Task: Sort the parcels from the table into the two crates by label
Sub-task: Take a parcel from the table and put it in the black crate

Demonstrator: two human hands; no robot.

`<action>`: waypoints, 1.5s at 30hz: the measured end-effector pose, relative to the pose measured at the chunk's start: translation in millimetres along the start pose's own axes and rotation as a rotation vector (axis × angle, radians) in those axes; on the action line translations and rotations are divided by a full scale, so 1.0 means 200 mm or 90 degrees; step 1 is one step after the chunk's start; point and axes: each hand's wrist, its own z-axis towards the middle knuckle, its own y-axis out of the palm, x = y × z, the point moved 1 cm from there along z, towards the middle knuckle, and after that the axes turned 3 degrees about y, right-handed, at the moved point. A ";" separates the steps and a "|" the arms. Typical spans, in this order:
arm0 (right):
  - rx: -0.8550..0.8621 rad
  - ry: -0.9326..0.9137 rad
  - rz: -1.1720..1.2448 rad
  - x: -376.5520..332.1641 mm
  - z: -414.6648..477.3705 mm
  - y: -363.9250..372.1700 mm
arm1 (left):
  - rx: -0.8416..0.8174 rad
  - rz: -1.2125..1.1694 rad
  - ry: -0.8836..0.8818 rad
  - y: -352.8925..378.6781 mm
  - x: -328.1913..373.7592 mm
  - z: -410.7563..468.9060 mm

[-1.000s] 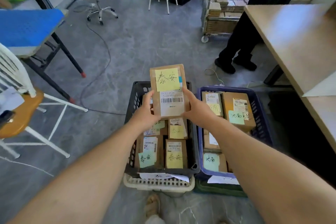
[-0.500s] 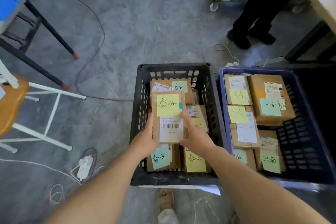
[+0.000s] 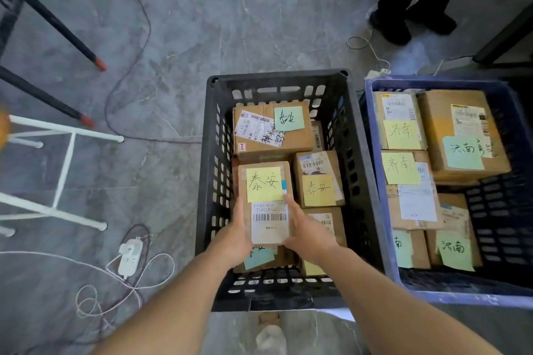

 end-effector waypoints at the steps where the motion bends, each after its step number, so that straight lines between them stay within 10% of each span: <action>1: -0.001 0.000 0.002 0.00 0.02 0.01 | 0.000 -0.001 -0.006 0.00 -0.01 0.03; 45: 0.054 0.007 -0.087 0.06 -0.16 -0.02 | 0.066 0.071 0.059 0.14 0.00 -0.11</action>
